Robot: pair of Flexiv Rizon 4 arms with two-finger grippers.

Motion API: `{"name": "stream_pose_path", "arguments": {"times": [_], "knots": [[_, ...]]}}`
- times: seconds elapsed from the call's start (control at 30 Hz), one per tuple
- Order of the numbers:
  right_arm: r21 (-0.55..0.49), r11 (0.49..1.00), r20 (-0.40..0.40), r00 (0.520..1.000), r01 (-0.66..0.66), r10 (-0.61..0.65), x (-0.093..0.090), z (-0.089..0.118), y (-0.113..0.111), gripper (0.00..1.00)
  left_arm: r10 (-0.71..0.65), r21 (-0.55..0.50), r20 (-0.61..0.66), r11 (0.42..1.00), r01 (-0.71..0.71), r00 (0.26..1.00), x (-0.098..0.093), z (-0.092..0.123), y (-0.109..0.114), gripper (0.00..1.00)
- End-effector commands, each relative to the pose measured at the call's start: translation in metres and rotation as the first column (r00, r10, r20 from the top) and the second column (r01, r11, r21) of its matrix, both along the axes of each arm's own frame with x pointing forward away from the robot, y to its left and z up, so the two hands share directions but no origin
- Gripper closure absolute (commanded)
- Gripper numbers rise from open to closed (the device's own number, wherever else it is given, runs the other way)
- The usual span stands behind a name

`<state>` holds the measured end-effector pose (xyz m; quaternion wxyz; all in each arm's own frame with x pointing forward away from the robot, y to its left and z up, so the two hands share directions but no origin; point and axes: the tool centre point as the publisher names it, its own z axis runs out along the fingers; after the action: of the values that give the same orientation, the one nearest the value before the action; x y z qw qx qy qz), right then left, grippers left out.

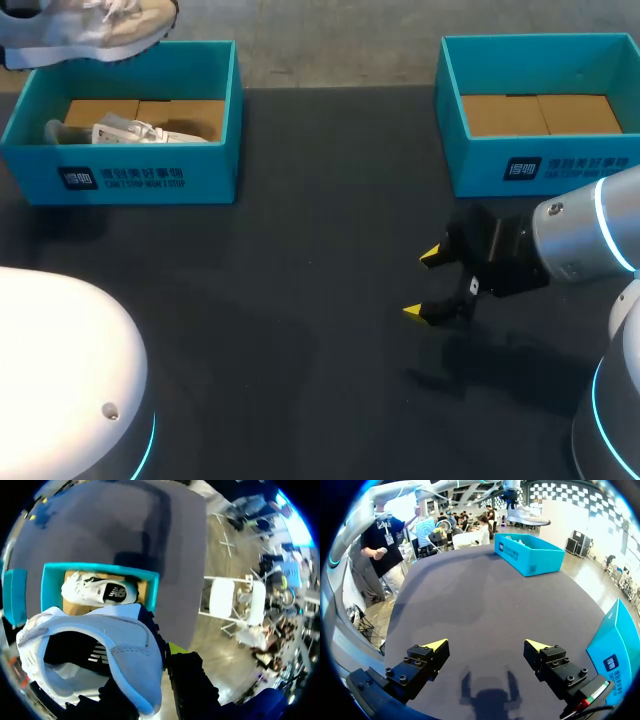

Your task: Take the shoe out of the shoebox, open the shoe tongue, remove and reinsert the insole, then place the shoe into the shoebox

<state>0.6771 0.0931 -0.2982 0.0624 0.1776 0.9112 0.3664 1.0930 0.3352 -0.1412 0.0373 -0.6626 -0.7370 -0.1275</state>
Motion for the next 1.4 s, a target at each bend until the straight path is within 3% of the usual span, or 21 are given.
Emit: {"name": "stream_pose_path", "arguments": {"times": [0.03, 0.67, 0.83, 1.4], "knots": [[-0.002, 1.000, 0.001, 1.000, 0.002, -0.002, -0.001, 0.000, 0.001, 0.00, -0.154, 0.005, -0.011, 0.988, 0.154, 0.988, -0.004, 0.001, 0.004, 1.00], [-0.002, 1.000, 0.001, 1.000, 0.002, -0.002, -0.001, 0.000, 0.001, 0.00, -0.156, 0.001, -0.008, 0.988, 0.156, 0.988, -0.004, 0.000, 0.003, 1.00], [-0.002, 1.000, 0.001, 1.000, 0.002, -0.002, -0.001, 0.000, 0.001, 0.00, -0.156, 0.026, -0.024, 0.987, 0.157, 0.987, 0.005, -0.011, -0.001, 1.00], [-0.002, 1.000, 0.001, 1.000, 0.002, -0.002, -0.001, 0.000, 0.001, 0.00, -0.181, -0.025, -0.006, 0.983, 0.181, 0.984, 0.064, -0.060, -0.004, 1.00]]}}
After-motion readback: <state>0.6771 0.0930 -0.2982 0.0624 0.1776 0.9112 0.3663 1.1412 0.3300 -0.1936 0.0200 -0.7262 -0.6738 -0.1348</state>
